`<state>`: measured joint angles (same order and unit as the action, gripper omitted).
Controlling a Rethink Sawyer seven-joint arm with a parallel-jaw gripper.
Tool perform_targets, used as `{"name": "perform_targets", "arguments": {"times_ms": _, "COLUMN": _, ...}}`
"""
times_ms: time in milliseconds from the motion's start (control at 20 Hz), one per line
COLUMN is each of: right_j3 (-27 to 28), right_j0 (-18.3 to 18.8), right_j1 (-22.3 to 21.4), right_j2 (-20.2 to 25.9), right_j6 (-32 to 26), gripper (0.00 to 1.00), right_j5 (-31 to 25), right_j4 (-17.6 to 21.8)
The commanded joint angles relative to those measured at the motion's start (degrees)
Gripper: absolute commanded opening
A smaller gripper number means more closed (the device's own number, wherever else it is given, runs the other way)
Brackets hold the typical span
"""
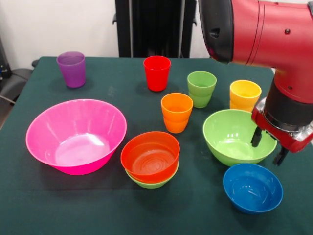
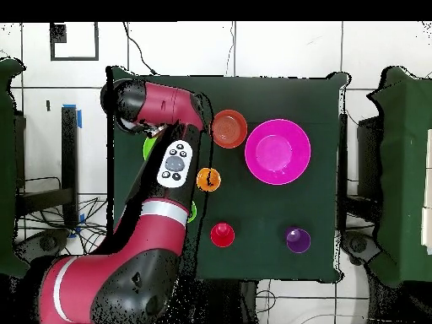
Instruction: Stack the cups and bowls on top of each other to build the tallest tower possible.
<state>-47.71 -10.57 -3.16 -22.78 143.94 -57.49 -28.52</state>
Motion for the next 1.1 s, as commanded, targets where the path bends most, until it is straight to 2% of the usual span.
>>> {"name": "perform_targets", "arguments": {"times_ms": 50, "right_j3": 1.2, "right_j0": 0.2, "right_j1": 3.3, "right_j2": 2.9, "right_j6": 13.2, "gripper": 1.0, "right_j5": 3.4, "right_j4": -0.2}}
{"name": "perform_targets", "arguments": {"times_ms": 550, "right_j3": 1.5, "right_j0": -1.2, "right_j1": 5.0, "right_j2": 1.8, "right_j6": 11.1, "gripper": 1.0, "right_j5": -0.3, "right_j4": 1.2}}
{"name": "perform_targets", "arguments": {"times_ms": 600, "right_j3": 1.3, "right_j0": -1.1, "right_j1": 5.0, "right_j2": 1.8, "right_j6": 11.5, "gripper": 0.0, "right_j5": -0.7, "right_j4": 0.6}}
{"name": "perform_targets", "arguments": {"times_ms": 1100, "right_j3": 2.0, "right_j0": 0.1, "right_j1": 4.5, "right_j2": 3.0, "right_j6": 6.2, "gripper": 0.0, "right_j5": -4.7, "right_j4": 1.4}}
